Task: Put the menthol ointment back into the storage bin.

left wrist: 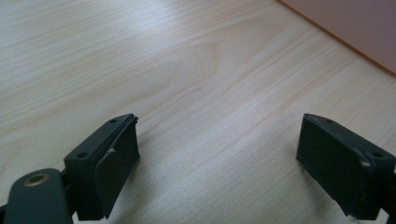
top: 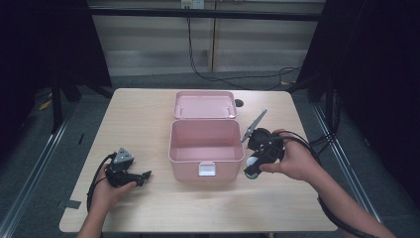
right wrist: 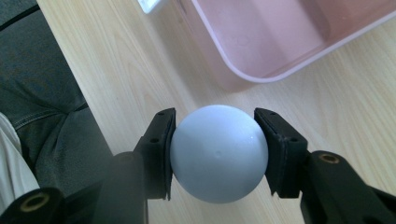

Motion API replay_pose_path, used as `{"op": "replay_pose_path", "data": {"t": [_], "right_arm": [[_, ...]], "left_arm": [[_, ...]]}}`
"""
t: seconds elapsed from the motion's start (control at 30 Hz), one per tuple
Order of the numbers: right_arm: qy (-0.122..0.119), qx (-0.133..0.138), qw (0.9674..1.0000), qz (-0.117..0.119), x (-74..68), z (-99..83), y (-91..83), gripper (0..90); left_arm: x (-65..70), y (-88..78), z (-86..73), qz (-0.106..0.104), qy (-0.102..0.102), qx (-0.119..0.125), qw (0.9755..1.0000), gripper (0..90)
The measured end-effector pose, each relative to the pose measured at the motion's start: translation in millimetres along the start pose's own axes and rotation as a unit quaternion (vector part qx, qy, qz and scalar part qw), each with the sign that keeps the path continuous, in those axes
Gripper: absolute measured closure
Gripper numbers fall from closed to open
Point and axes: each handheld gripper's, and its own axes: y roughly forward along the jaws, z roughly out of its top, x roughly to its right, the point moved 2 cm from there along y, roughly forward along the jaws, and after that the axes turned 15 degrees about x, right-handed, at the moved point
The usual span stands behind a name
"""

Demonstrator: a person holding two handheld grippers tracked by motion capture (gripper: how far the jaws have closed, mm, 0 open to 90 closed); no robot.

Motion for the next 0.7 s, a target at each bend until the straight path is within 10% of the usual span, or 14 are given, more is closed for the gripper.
{"op": "replay_pose_path", "data": {"t": [0.7], "right_arm": [[-0.001,0.001,0.9999,-0.015,12.4,32.7,-15.3,50.4]], "left_arm": [[0.3,0.2,0.0,0.0,-0.002,0.002,1.0,12.3]]}}
